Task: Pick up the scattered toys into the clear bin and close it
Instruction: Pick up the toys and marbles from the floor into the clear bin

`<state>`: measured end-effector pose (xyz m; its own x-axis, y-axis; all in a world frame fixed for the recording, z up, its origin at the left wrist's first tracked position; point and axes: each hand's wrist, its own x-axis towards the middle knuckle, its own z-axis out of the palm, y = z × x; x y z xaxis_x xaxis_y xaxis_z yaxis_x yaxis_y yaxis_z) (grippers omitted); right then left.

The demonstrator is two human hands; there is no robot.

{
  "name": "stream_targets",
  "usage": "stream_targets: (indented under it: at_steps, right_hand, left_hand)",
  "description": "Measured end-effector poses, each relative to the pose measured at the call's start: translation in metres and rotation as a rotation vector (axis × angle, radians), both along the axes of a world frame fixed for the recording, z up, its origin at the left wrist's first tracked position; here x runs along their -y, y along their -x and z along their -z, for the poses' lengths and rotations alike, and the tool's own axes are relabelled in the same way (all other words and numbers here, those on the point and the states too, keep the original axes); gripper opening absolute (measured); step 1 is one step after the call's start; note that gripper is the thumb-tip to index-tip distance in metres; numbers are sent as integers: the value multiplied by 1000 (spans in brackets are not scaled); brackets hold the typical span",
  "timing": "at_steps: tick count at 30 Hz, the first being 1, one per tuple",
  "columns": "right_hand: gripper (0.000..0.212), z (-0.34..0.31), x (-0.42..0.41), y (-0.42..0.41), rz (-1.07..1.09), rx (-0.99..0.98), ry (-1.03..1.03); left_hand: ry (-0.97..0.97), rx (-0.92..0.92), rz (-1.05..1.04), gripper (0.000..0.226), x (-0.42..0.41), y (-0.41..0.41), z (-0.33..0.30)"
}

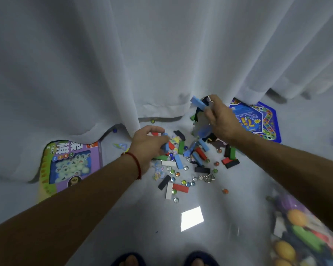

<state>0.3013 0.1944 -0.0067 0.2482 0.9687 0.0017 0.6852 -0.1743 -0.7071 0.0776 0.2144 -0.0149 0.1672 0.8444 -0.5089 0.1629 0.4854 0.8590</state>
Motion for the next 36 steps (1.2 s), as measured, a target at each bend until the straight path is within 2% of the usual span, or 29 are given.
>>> stream_targets:
  at_steps: [4, 7, 10, 14, 17, 19, 21, 23, 28, 33, 36]
  right_hand:
    - [11, -61, 59, -24, 199, -406, 49]
    - [13, -116, 126, -41, 297, -539, -10]
    - [15, -166, 204, -63, 398, -485, -7]
    - [10, -194, 297, -101, 715, -371, 79]
    - [9, -194, 345, -105, 905, -626, 197]
    - [22, -188, 363, -104, 937, -747, 230]
    - [34, -183, 372, -99, 939, -744, 248]
    - [39, -180, 372, -90, 912, -690, 258]
    - [28, -189, 334, -49, 686, -570, 279]
    - [32, -189, 269, -4, 336, -451, 354]
    - [24, -162, 222, 14, 208, -331, 403]
  left_hand:
    - [165, 271, 92, 30, 35, -31, -70]
    - [198, 334, 291, 13, 70, -61, -118]
    - [195, 295, 534, 8, 115, -100, -160]
    - [184, 211, 773, 6, 182, -154, -206]
    - [135, 107, 859, 38, 221, -180, -228]
    - [85, -6, 931, 56, 234, -185, -233]
    - [50, -84, 973, 59, 232, -177, -233]
    - [16, -137, 974, 52, 221, -159, -231]
    - [-147, -355, 816, 32, 159, -88, -227]
    - [-409, -659, 633, 30, 96, -1, -215]
    - [-486, -760, 557, 30, 67, 41, -185]
